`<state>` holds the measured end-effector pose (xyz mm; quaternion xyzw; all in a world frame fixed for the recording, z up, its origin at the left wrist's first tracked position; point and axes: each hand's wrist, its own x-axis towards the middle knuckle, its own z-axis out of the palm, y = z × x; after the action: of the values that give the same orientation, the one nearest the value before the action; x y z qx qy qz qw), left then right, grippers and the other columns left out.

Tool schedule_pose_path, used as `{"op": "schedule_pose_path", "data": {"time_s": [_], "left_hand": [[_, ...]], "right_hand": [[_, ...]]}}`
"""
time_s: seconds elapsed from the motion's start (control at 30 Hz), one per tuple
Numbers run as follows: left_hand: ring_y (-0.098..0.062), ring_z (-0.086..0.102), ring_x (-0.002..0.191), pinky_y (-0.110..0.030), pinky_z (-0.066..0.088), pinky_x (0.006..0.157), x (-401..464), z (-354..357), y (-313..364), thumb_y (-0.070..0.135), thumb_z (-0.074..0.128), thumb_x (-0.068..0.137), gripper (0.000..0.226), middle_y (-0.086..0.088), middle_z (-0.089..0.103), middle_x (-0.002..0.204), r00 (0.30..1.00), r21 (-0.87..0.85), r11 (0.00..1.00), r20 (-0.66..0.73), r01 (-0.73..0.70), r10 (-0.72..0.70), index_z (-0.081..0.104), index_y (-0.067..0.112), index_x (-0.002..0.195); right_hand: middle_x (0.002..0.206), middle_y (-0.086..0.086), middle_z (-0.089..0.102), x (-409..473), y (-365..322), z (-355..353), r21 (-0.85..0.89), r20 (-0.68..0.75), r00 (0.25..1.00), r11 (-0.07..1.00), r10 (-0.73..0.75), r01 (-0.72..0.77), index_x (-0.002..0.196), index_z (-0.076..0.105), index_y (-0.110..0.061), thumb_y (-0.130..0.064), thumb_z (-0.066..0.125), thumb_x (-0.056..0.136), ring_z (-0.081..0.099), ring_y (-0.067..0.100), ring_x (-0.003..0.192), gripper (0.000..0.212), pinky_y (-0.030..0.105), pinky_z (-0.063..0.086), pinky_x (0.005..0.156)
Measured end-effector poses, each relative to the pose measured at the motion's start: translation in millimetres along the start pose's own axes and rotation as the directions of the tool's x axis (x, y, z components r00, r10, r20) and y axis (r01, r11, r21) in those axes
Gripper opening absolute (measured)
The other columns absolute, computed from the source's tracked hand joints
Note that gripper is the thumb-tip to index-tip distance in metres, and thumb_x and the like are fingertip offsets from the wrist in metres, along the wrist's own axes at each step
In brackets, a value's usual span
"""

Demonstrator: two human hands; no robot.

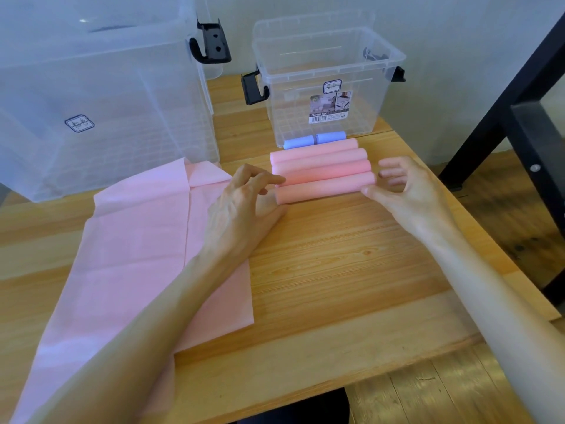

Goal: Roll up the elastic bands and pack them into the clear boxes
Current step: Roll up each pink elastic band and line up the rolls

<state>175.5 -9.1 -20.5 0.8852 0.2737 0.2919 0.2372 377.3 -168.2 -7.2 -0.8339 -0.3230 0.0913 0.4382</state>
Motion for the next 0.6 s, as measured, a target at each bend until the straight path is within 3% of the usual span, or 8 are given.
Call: {"op": "schedule_pose_path", "data": {"time_s": [0.13,0.33,0.6], "left_hand": [[-0.004,0.063,0.094,-0.041,0.057,0.079,-14.9,-14.9,-1.2,0.027,0.07,0.089,0.013,0.016,0.06,0.105,0.998,-0.065,0.996,0.013,0.056,-0.056,0.072,0.031,0.101],[-0.003,0.065,0.094,-0.031,0.058,0.08,-43.0,-43.6,-6.1,0.021,0.071,0.089,0.014,0.01,0.067,0.107,0.99,-0.106,0.984,0.002,0.144,-0.144,0.074,0.028,0.1],[0.005,0.065,0.091,-0.014,0.052,0.075,-79.7,-91.3,-16.4,0.019,0.071,0.088,0.017,0.02,0.069,0.102,0.966,-0.105,0.962,-0.025,0.252,-0.256,0.071,0.036,0.092]], "right_hand": [[0.12,-0.006,0.059,-13.2,-11.0,-7.2,-0.026,-0.022,0.999,0.999,-0.031,0.031,0.117,0.066,-0.023,-0.028,0.074,0.086,0.055,0.01,0.11,0.032,0.022,0.037,0.084],[0.098,-0.015,0.063,-40.9,-34.3,1.4,0.041,0.057,0.997,0.998,-0.056,0.054,0.102,0.071,-0.022,-0.022,0.073,0.087,0.056,-0.002,0.089,0.015,-0.002,0.035,0.065],[0.093,-0.016,0.066,-77.7,-66.5,33.8,0.065,0.208,0.972,0.993,-0.11,0.099,0.1,0.072,-0.016,-0.02,0.073,0.087,0.056,0.002,0.086,0.013,0.0,0.038,0.065]]}}
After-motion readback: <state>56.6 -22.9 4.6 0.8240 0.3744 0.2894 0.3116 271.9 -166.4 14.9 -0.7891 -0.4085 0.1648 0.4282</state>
